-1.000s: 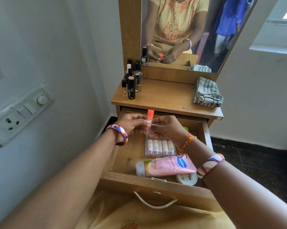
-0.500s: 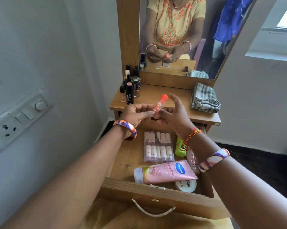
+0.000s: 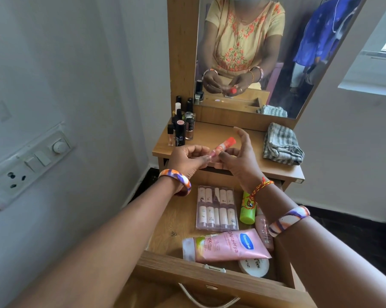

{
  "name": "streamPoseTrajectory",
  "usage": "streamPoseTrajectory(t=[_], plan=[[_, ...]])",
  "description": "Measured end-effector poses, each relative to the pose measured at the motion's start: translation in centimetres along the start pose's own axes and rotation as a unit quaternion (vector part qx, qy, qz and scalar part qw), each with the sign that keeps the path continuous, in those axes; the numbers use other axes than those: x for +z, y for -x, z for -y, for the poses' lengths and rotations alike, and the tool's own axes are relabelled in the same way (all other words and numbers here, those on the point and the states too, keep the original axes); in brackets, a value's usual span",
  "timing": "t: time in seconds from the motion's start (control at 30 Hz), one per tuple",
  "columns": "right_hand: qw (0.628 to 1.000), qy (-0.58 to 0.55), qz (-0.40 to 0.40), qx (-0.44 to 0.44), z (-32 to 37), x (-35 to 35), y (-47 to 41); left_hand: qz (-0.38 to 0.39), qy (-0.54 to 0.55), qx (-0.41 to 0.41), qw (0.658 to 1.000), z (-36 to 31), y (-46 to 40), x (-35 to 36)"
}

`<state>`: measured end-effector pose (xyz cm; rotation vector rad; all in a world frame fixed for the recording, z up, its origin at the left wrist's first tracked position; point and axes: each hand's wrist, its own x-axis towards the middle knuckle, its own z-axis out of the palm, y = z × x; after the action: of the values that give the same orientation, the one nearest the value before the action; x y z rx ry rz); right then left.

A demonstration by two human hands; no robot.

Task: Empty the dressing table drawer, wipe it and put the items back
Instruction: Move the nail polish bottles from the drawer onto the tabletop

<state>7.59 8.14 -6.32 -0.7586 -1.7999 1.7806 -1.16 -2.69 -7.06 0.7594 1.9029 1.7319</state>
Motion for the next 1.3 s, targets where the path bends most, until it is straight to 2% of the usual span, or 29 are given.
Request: streamPoseTrajectory(t=[0.2, 0.33, 0.4, 0.47, 0.53, 0.6, 0.73, 0.87, 1.07, 1.3], plan=[[0.996, 0.058, 0.073, 0.0, 0.6, -0.4, -0.7, -0.017, 0.049, 0.024, 0.998, -1.1, -0.4, 0.4], [0.952, 0.293, 0.057, -0.072, 1.0, -0.9, -0.8, -0.011, 0.096, 0.046, 0.994, -1.9, -0.7, 0.7], [0.938, 0.333, 0.007, -0.1, 0.7, -0.9, -1.0, -0.021, 0.106, 0.046, 0.993, -1.9, -1.1, 1.1], [0.94, 0.323, -0.05, -0.101, 0.3, -1.0, -1.4, -0.043, 0.047, 0.045, 0.997, -1.6, -1.4, 1.5], [0.949, 0.296, -0.078, -0.073, -0.1, -0.8, -2.0, -0.052, -0.126, 0.089, 0.987, -0.8, -1.8, 1.5], [0.95, 0.297, -0.087, -0.04, -0.4, -0.6, -2.8, -0.027, -0.286, 0.138, 0.948, 0.0, -2.1, 1.4], [0.94, 0.322, -0.112, -0.013, -0.6, 0.0, -4.4, 0.038, -0.439, 0.166, 0.882, 0.8, -2.8, 1.3], [0.941, 0.317, -0.12, -0.016, -0.4, 0.7, -6.6, 0.047, -0.51, 0.188, 0.838, 0.4, -3.5, 2.0], [0.952, 0.285, -0.103, -0.04, -0.5, 1.8, -10.7, 0.017, -0.572, 0.17, 0.802, -0.3, -4.9, 3.0], [0.957, 0.277, -0.063, -0.066, -1.2, 2.9, -14.7, 0.0, -0.597, 0.143, 0.789, -0.6, -6.6, 3.3]])
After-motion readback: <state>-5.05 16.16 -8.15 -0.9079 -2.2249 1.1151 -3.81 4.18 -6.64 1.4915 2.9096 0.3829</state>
